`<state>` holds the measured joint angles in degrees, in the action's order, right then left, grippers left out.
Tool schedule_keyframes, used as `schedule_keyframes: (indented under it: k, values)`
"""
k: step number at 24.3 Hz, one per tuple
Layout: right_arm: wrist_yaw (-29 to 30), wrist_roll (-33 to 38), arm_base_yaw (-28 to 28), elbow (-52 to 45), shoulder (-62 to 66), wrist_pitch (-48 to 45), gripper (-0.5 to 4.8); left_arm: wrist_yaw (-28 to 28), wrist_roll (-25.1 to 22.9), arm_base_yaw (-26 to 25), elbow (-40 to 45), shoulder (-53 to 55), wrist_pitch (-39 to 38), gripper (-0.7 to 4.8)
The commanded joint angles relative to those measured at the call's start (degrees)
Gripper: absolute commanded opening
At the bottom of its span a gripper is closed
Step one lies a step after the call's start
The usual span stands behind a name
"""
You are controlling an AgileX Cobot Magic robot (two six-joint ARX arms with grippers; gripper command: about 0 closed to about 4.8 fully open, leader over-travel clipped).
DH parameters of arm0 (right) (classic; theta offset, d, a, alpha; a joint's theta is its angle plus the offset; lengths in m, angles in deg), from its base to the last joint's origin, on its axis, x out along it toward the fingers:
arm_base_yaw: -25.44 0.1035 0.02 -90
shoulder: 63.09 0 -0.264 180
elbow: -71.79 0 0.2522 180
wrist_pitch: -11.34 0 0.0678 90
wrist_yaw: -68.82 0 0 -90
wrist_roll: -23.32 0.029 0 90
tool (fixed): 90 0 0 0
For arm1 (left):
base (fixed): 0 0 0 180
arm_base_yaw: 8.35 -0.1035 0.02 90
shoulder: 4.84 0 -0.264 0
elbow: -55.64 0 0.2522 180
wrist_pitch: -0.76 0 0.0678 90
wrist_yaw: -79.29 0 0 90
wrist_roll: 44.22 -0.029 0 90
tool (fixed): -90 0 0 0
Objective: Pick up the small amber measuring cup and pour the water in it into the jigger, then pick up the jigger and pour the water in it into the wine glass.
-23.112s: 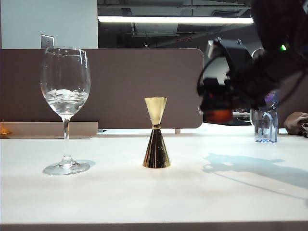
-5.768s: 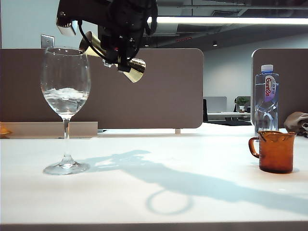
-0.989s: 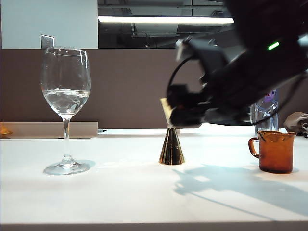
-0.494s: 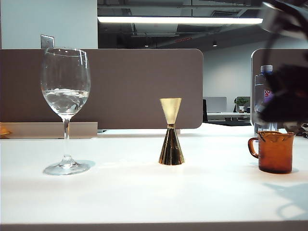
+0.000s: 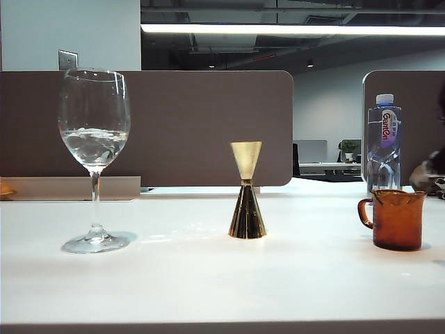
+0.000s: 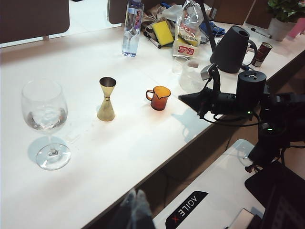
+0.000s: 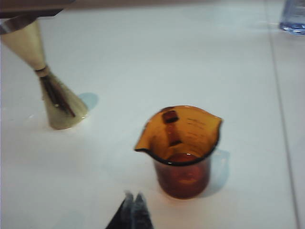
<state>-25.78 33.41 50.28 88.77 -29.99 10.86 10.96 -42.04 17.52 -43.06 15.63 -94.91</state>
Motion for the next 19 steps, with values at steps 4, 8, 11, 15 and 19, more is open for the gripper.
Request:
schedule_keyframes:
  k: [4,8,11,15,19]
  values:
    - [4.74,0.44,-8.85,-2.78,-5.33,1.77,-0.06,0.17,-0.22,-0.02,-0.20,0.07,-0.09,-0.02]
    - [4.59,0.42,-13.22,-3.19,-6.97,7.08,-0.05,0.20,-0.22,-0.02,-0.20,0.07,-0.09,-0.02]
    - [4.57,0.39,-15.72,-3.19,-7.61,10.60,-0.05,0.17,-0.22,-0.02,-0.20,0.07,-0.09,-0.02]
    - [4.57,0.42,-18.80,-3.19,-8.83,12.31,-0.05,0.17,-0.22,-0.02,-0.20,0.07,-0.09,-0.02]
    - [4.57,0.42,-21.00,-3.19,-9.68,12.33,-0.05,0.20,-0.22,-0.02,-0.20,0.04,-0.09,-0.02]
